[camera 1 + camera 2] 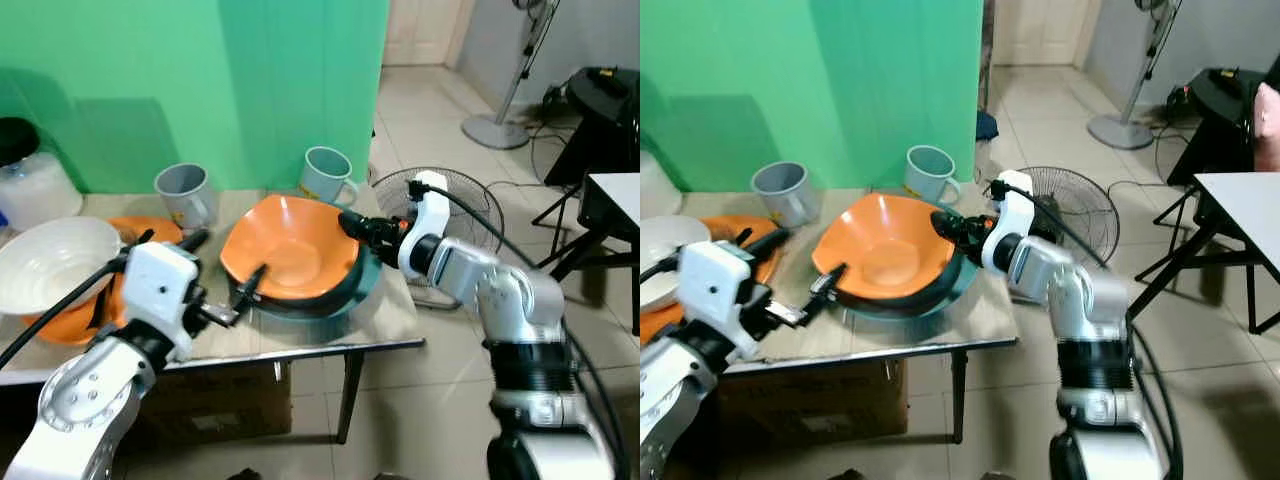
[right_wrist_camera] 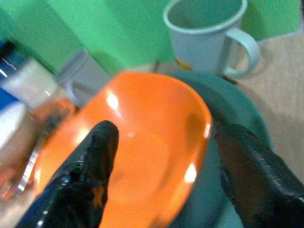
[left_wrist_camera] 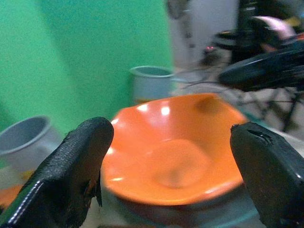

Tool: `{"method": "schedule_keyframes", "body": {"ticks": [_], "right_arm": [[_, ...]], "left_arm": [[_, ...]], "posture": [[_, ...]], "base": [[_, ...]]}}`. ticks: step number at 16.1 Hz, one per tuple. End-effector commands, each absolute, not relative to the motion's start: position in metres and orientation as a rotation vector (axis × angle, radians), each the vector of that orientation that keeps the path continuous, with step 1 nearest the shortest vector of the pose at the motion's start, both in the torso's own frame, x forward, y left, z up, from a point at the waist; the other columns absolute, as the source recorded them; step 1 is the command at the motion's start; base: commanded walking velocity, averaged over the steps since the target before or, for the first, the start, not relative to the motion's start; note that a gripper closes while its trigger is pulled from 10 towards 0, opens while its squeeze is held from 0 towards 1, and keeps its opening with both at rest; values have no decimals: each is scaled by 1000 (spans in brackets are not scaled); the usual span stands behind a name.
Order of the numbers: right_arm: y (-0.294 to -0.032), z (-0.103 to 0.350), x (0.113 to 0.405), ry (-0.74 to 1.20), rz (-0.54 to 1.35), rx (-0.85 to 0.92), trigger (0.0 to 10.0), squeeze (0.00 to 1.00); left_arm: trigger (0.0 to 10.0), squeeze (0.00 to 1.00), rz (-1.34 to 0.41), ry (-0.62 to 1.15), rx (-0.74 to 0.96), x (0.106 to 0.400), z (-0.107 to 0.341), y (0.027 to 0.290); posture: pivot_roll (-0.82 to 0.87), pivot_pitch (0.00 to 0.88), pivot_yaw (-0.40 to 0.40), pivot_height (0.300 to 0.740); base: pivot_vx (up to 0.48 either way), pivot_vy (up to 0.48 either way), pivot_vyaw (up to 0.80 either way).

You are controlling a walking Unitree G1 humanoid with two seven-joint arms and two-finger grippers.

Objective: Setting the table

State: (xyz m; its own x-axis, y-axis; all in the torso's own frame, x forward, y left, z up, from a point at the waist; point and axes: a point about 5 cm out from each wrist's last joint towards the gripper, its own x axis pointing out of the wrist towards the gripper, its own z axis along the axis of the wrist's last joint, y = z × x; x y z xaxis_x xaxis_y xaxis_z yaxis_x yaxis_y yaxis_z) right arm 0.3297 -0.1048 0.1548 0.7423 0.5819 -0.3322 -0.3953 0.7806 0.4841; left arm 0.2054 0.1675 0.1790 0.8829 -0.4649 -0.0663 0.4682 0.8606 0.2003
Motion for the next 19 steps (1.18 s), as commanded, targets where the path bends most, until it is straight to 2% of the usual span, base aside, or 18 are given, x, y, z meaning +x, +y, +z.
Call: {"method": "schedule_keyframes", "body": {"ticks": [1,3,4,5,7,8,9,11,12,19], "right_arm": [[-102,155,333,523,559,379,10000,1000],[-98,157,338,561,552,343,10000,1000],[-96,157,338,586,554,340,10000,808],[-95,155,338,615,560,335,10000,0],[-93,149,337,667,559,334,10000,0],[-94,140,339,707,477,307,10000,0],[-94,139,340,709,465,299,9647,0],[-86,143,340,715,505,401,3725,0],[-80,147,339,721,535,473,0,0],[-76,147,340,756,546,495,0,0]], "left_arm": [[10000,0,-538,37,212,207,177,166],[10000,0,-583,47,215,208,177,165],[10000,0,-595,50,213,207,177,164],[10000,0,-608,56,208,206,176,163],[10000,0,-640,75,199,204,173,161],[10000,0,-676,97,200,201,170,158],[10000,0,-682,100,200,200,170,158],[10000,0,-681,99,200,200,170,158],[10000,0,-681,103,200,200,170,159],[10000,0,-693,116,200,199,169,159]], "posture": [[-13,7,0,740],[-16,5,-6,740],[-16,6,-8,740],[-16,6,-9,740],[-17,7,-10,740],[-17,12,-12,740],[-17,17,-10,740],[-19,27,-7,740],[-19,29,-6,740],[-21,32,-7,740]], "base": [[0,0,0],[0,0,0],[0,0,0],[0,0,0],[0,0,0],[0,0,0],[0,0,0],[0,0,0],[0,0,0],[0,0,0]]}}
